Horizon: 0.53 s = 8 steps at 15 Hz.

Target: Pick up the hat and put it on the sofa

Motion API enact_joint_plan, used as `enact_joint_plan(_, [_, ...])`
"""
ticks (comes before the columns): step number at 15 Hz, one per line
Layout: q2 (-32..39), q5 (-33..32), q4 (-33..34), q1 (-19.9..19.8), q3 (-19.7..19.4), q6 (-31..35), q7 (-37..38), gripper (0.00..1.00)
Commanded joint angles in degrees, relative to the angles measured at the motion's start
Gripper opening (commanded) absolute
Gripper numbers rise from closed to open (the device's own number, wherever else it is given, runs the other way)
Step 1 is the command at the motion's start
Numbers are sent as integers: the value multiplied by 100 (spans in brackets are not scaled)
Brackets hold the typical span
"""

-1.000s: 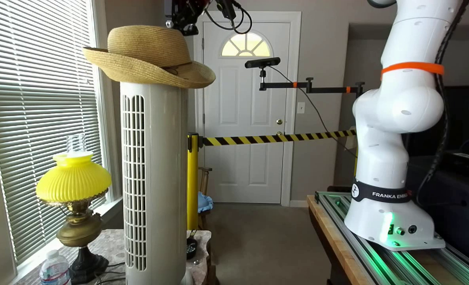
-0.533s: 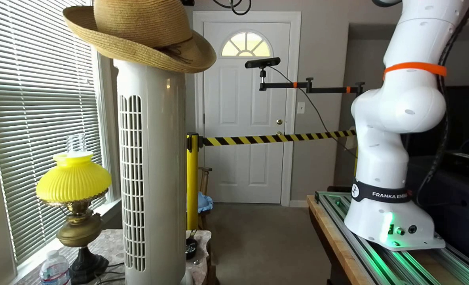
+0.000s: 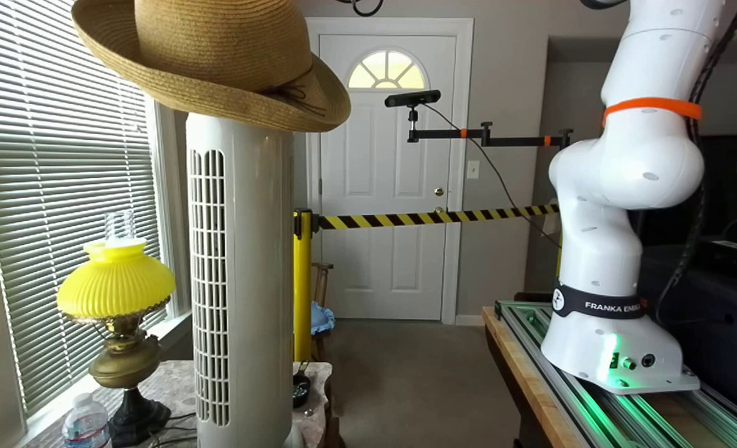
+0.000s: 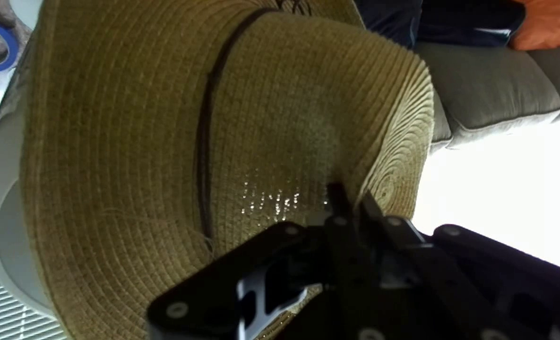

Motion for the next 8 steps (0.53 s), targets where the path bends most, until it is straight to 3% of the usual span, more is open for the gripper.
enact_joint_plan(1, [156, -147, -57, 132, 60, -285, -435, 2])
enact_joint_plan(8, [582, -626, -356, 350, 471, -377, -766, 2])
